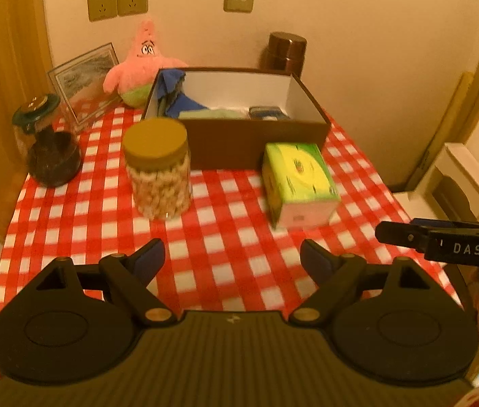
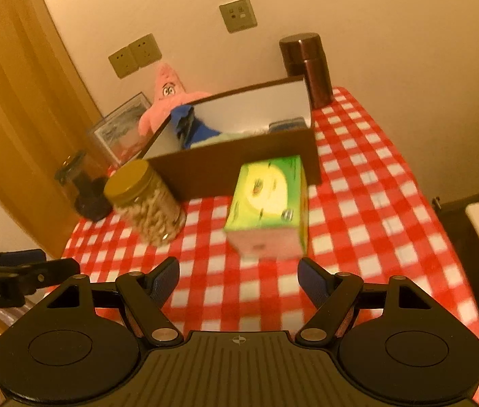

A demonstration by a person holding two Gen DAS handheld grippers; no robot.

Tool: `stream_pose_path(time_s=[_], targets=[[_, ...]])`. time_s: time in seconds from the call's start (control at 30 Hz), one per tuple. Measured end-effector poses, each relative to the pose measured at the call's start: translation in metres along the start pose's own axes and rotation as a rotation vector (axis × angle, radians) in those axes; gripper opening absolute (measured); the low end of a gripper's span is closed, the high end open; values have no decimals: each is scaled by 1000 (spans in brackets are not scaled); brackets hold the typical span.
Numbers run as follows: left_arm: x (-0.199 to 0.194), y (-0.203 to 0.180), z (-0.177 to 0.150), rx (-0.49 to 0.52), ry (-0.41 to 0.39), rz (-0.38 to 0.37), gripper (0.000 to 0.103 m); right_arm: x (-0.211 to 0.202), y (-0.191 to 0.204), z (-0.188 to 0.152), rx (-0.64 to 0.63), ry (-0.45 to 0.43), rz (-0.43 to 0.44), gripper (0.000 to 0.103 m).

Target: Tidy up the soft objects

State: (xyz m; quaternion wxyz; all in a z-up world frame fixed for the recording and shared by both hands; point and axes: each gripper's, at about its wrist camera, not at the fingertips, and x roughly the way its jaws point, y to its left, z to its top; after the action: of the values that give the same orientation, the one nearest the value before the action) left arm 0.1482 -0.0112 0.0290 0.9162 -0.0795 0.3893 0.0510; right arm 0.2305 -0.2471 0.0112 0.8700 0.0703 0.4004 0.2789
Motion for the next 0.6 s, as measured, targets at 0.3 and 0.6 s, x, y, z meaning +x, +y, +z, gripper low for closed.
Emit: stream_pose_path(time_s=[0.3, 0.6], targets=[[-31, 13, -45, 7, 32, -18, 86, -23, 36, -48, -15, 27, -28, 77], [-47, 20, -80, -2, 70, -38, 86, -38, 62, -83, -51, 67, -42, 77]])
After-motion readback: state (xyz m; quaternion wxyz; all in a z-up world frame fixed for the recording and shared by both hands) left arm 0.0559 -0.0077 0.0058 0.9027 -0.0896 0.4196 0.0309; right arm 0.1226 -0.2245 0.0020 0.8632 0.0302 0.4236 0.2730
